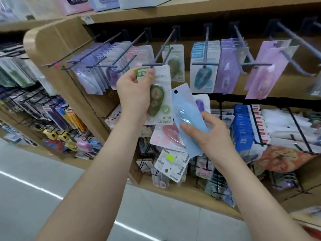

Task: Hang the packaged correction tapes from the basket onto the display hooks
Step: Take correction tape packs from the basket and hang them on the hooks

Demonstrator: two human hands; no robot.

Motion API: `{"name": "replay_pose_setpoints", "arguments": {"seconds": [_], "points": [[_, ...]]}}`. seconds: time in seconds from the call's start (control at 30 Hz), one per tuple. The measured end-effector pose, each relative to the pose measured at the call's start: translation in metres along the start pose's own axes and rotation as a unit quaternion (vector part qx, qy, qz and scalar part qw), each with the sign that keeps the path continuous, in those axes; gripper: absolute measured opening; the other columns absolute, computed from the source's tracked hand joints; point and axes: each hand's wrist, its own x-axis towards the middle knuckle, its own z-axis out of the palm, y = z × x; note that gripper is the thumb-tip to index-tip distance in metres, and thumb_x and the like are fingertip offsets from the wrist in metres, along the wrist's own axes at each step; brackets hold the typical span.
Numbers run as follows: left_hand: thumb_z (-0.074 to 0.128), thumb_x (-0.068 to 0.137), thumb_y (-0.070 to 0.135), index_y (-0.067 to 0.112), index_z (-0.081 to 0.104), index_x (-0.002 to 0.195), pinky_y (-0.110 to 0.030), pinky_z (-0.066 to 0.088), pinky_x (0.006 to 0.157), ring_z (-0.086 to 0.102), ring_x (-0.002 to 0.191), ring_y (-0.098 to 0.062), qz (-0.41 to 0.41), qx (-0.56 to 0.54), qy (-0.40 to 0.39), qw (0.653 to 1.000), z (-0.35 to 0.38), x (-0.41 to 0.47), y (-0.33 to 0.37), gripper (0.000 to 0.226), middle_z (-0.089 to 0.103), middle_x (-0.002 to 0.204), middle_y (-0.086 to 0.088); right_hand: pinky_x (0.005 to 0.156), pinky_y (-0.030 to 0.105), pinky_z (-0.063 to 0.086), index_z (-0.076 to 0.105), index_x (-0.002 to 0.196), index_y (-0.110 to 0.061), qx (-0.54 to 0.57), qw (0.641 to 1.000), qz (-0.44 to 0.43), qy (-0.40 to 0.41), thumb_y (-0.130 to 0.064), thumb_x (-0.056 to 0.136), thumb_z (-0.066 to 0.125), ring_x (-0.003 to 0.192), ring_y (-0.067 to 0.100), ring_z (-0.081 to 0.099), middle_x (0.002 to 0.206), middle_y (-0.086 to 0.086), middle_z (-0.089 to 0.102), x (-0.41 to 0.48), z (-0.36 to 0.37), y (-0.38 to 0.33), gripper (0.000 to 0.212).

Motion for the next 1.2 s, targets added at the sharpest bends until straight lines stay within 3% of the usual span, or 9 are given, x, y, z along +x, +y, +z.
{"name": "replay_pose_setpoints", "arguments": {"seconds": [0.13,0.37,0.53,0.63,0.73,0.83,0.93,1.0,1.2], "points": [[0.071,0.086,0.032,0.002,0.07,0.101,-0.045,0.056,0.079,0.06,0.082,-0.018,-0.001,0.015,-0.036,0.999,-0.001,0.01,-0.007,0.034,0.068,0.09,-0.011,0.065,0.028,0.052,0.07,0.089,-0.026,0.003,0.999,-0.002,0.031,-0.027,0.08,0.08,0.073,0.01,0.065,0.087,-0.001,0.073,0.007,0.011,0.002,0.014],[0.052,0.1,0.016,0.015,0.068,0.093,-0.051,0.055,0.088,0.068,0.088,-0.021,-0.071,-0.037,-0.117,0.99,-0.004,0.02,-0.013,0.018,0.071,0.089,-0.004,0.071,0.03,0.057,0.07,0.094,-0.029,-0.012,0.997,0.0,0.078,-0.029,0.078,0.082,0.078,0.009,0.069,0.091,-0.008,0.074,0.015,0.026,0.003,0.02],[0.054,0.099,0.009,0.027,0.034,0.142,-0.039,0.056,0.092,0.065,0.111,-0.013,-0.067,-0.012,-0.208,0.976,-0.027,0.006,-0.024,0.051,0.065,0.122,-0.001,0.073,0.034,0.059,0.07,0.094,-0.025,0.007,0.994,0.01,0.112,-0.027,0.078,0.082,0.077,0.013,0.07,0.091,-0.002,0.075,0.021,0.03,0.003,0.02],[0.065,0.091,-0.001,0.032,0.031,0.143,-0.035,0.06,0.081,0.071,0.097,-0.017,-0.027,-0.019,-0.224,0.974,-0.049,-0.017,-0.034,0.07,0.066,0.108,-0.012,0.071,0.031,0.06,0.07,0.096,-0.023,0.029,0.993,0.012,0.115,-0.025,0.08,0.081,0.079,0.013,0.072,0.092,-0.003,0.076,0.021,0.032,0.005,0.019],[0.069,0.09,0.004,0.034,0.056,0.126,-0.02,0.055,0.07,0.068,0.074,-0.005,0.0,0.046,-0.176,0.983,-0.047,-0.02,-0.042,0.049,0.069,0.101,-0.011,0.069,0.029,0.059,0.07,0.095,-0.024,0.027,0.992,0.01,0.126,-0.024,0.081,0.079,0.076,0.009,0.071,0.09,-0.005,0.076,0.018,0.033,0.008,0.016],[0.074,0.087,0.018,0.028,0.066,0.126,-0.015,0.045,0.063,0.045,0.059,-0.01,0.013,0.108,-0.126,0.986,-0.029,0.004,-0.052,0.041,0.067,0.081,0.012,0.068,0.031,0.058,0.07,0.094,-0.025,0.019,0.987,0.013,0.156,-0.022,0.086,0.075,0.077,0.012,0.07,0.088,-0.006,0.075,0.018,0.028,0.014,0.009],[0.075,0.086,0.024,0.025,0.066,0.128,-0.03,0.054,0.091,0.067,0.096,-0.011,0.01,0.131,-0.128,0.983,-0.007,0.03,-0.061,0.043,0.072,0.103,0.011,0.06,0.023,0.052,0.07,0.089,-0.026,0.006,0.984,0.001,0.178,-0.015,0.091,0.067,0.073,0.008,0.064,0.086,-0.009,0.07,0.019,0.023,0.017,0.012],[0.072,0.089,0.023,0.024,0.063,0.131,-0.033,0.049,0.101,0.062,0.115,-0.015,-0.002,0.158,-0.13,0.979,0.008,0.047,-0.067,0.043,0.07,0.121,0.002,0.058,0.019,0.051,0.07,0.087,-0.029,0.003,0.984,-0.006,0.175,-0.014,0.09,0.066,0.072,0.005,0.063,0.084,-0.013,0.07,0.018,0.022,0.016,0.016],[0.063,0.094,0.026,0.027,0.053,0.139,-0.034,0.049,0.099,0.06,0.113,-0.02,0.004,0.221,-0.168,0.961,0.013,0.057,-0.07,0.045,0.066,0.124,-0.002,0.08,0.036,0.057,0.073,0.096,-0.029,0.039,0.988,-0.001,0.148,-0.038,0.078,0.074,0.093,0.016,0.07,0.102,-0.006,0.074,0.012,0.027,0.015,0.019]]}}
